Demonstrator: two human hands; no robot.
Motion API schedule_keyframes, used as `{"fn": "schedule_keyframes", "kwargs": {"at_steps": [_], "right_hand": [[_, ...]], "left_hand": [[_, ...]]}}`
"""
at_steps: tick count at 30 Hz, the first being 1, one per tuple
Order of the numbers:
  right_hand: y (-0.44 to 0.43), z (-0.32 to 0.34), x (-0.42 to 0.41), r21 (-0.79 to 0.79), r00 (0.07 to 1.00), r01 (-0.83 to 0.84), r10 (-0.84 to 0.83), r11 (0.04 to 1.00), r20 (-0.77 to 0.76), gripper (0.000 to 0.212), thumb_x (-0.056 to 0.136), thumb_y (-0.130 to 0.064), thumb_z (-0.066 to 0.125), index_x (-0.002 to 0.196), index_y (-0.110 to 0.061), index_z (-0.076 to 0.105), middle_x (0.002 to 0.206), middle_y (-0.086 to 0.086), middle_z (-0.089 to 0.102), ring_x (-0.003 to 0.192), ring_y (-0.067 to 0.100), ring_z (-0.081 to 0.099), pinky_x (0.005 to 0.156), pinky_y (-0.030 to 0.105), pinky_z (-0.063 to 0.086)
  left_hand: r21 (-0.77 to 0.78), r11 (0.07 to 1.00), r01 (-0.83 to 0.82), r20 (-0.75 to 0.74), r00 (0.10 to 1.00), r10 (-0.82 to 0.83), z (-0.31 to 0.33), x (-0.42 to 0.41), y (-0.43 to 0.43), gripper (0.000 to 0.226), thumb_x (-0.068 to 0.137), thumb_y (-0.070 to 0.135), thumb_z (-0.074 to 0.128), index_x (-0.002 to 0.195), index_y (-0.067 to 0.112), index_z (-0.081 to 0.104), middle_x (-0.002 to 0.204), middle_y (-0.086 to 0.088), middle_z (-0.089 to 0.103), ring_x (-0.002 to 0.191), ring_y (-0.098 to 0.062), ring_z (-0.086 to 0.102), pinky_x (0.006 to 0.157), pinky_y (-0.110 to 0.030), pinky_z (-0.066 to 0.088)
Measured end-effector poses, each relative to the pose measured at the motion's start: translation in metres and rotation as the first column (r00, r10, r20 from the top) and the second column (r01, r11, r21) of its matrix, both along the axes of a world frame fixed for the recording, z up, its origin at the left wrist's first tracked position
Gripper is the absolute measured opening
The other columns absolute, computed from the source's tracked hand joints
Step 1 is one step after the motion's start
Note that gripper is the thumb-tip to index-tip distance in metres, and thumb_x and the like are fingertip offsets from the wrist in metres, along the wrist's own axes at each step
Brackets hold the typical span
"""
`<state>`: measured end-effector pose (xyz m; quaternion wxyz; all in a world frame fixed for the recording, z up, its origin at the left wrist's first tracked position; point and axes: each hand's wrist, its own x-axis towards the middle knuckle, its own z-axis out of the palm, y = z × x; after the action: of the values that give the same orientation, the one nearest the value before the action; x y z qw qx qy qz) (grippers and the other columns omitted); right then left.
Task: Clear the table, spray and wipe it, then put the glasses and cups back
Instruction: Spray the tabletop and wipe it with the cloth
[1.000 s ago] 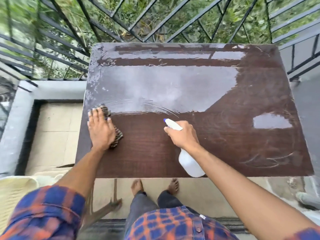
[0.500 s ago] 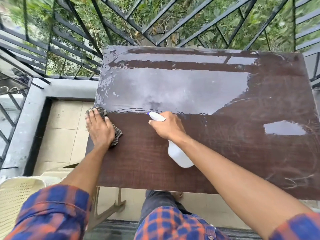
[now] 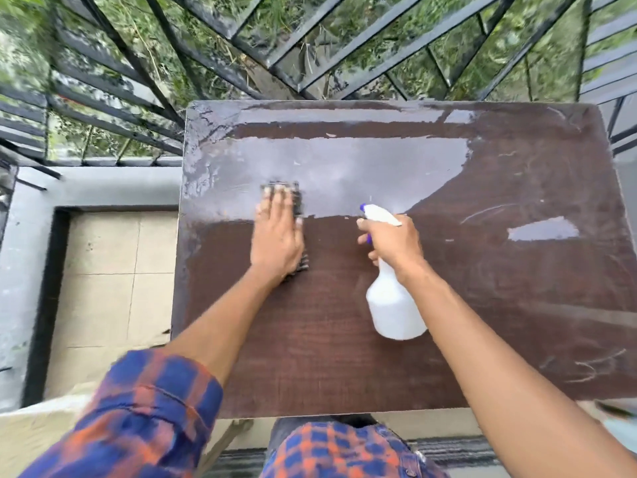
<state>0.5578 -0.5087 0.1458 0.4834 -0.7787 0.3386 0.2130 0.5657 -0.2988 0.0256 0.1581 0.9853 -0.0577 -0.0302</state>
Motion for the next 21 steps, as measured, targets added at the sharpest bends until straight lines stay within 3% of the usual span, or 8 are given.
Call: {"fn": "schedule_keyframes", "kwargs": {"at_steps": [3,6,11,14,18,21], "right_hand": [[-0.022,0.000,-0.004,-0.038,0.995,0.103,-0.103,0.994,0.000,0.016,0.085,-0.031,0.077,0.080,-0.016,0.074,0.075,0.002,0.080,0.044,0.019,0.055,0.056,0.031,0.050],[-0.035,0.004,-0.013,-0.070,0.984,0.176,-0.177,0.982,-0.014,0.018,0.077,-0.029,0.079,0.079,-0.011,0.078,0.063,-0.001,0.074,0.042,0.018,0.054,0.056,0.031,0.052],[-0.043,0.006,-0.023,-0.111,0.981,0.188,-0.191,0.976,-0.018,0.019,0.084,-0.029,0.076,0.073,-0.014,0.074,0.057,-0.005,0.071,0.040,0.017,0.054,0.055,0.030,0.051],[-0.032,0.008,-0.023,-0.107,0.988,0.152,-0.155,0.983,-0.020,0.019,0.086,-0.031,0.075,0.074,-0.016,0.072,0.070,0.000,0.076,0.046,0.020,0.056,0.056,0.031,0.051],[-0.008,0.009,-0.016,-0.081,0.996,0.090,-0.092,0.993,-0.011,0.019,0.089,-0.031,0.074,0.075,-0.020,0.067,0.076,0.000,0.077,0.049,0.020,0.057,0.059,0.031,0.051],[0.017,0.009,-0.012,-0.049,1.000,0.029,-0.029,0.998,-0.001,0.018,0.087,-0.031,0.074,0.075,-0.019,0.068,0.073,0.000,0.076,0.047,0.019,0.056,0.057,0.030,0.050]], "left_hand": [[-0.028,0.977,0.211,-0.058,0.976,-0.212,0.002,-0.016,-0.084,0.062,0.101,0.032,0.026,0.156,0.003,0.020,0.163,-0.017,0.022,0.152,-0.036,0.010,0.121,-0.052,0.017],[-0.096,0.901,0.423,-0.094,0.897,-0.432,0.012,-0.035,-0.144,0.063,0.095,0.030,0.030,0.153,0.006,0.031,0.163,-0.014,0.024,0.153,-0.033,0.009,0.122,-0.052,0.015],[-0.055,0.873,0.485,-0.118,0.865,-0.488,0.015,-0.030,-0.148,0.067,0.092,0.033,0.021,0.153,0.009,0.033,0.163,-0.010,0.026,0.153,-0.029,0.014,0.123,-0.048,0.014],[-0.061,0.904,0.423,-0.103,0.898,-0.427,0.014,-0.005,-0.123,0.065,0.096,0.036,0.019,0.155,0.012,0.030,0.163,-0.008,0.027,0.153,-0.027,0.016,0.123,-0.048,0.012],[-0.060,0.986,0.153,-0.115,0.981,-0.159,0.011,0.045,-0.066,0.065,0.097,0.035,0.025,0.157,0.012,0.023,0.165,-0.008,0.022,0.153,-0.028,0.013,0.122,-0.049,0.009],[-0.081,0.996,-0.047,-0.090,0.995,0.040,0.009,0.054,-0.009,0.063,0.099,0.035,0.029,0.156,0.009,0.026,0.164,-0.011,0.022,0.153,-0.028,0.013,0.122,-0.049,0.010]]}}
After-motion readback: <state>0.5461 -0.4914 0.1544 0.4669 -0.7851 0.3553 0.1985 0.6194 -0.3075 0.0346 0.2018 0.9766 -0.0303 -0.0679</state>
